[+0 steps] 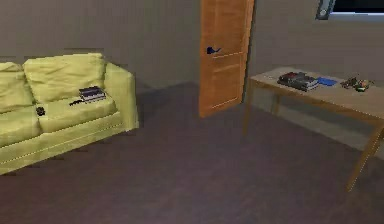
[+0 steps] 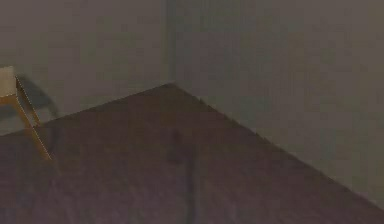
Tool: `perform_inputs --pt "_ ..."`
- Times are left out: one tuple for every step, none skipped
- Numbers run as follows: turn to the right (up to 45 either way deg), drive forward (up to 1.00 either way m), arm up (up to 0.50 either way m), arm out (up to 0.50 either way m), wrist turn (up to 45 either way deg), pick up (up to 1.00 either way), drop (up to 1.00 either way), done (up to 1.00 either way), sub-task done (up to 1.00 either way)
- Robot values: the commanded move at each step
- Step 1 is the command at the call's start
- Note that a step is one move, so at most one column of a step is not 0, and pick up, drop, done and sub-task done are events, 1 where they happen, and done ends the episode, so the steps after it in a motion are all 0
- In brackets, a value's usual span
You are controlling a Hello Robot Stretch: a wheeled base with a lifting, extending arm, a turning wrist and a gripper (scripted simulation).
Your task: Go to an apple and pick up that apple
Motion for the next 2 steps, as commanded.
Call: perform_inputs --pt "0.0 1.00 0.00 0.00 0.0 0.00 0.00 0.00 0.00" --pt "3.0 0.00 0.00 0.00 0.0 0.00 0.00 0.00 0.00"
